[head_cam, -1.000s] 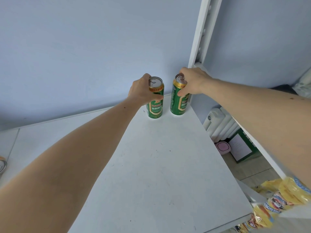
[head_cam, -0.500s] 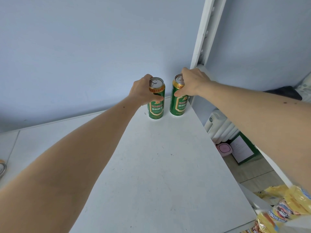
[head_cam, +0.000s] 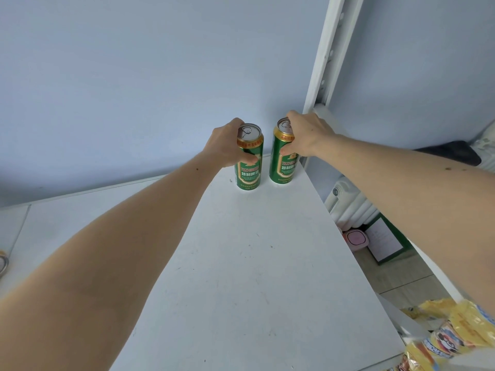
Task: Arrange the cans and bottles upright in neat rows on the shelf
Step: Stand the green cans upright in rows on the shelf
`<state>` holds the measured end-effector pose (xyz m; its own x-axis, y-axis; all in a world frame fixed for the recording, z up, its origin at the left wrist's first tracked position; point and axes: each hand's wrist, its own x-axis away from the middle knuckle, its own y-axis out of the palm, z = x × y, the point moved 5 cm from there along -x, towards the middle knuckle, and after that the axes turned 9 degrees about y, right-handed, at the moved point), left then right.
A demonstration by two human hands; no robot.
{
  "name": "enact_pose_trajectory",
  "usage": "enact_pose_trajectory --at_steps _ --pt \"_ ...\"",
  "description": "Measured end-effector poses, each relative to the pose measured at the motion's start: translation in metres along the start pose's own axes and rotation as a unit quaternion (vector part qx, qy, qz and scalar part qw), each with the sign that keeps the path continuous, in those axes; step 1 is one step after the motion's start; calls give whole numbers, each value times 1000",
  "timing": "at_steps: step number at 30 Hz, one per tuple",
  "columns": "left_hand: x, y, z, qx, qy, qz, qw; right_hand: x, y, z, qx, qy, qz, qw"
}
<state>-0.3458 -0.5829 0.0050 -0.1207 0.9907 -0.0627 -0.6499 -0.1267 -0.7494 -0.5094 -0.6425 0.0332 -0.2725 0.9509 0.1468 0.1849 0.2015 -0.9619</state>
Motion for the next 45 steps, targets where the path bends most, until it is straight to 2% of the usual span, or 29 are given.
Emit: enact_pose_trajectory --at_steps 5,13,17,24,32,41,45 --pt "4 3 -3 -33 -14 1 999 -1 4 -2 21 -5 -4 1000" --pt "10 -2 6 -181 -23 -22 983 4 -2 0 98 -13 13 995" --pt "17 -8 5 -220 -26 -20 975 10 -11 -5 145 -41 42 988" --pt "56 -15 -14 -251 -59 -14 966 27 -25 -33 156 -115 75 978" --pt "143 -57 -62 -266 -108 -3 958 74 -10 -115 125 -214 104 963" --pt "297 -150 -160 -309 -192 1 931 159 63 -256 162 -297 83 938" --pt "365 -189 -201 -328 -196 -3 924 201 94 -311 169 -309 76 933"
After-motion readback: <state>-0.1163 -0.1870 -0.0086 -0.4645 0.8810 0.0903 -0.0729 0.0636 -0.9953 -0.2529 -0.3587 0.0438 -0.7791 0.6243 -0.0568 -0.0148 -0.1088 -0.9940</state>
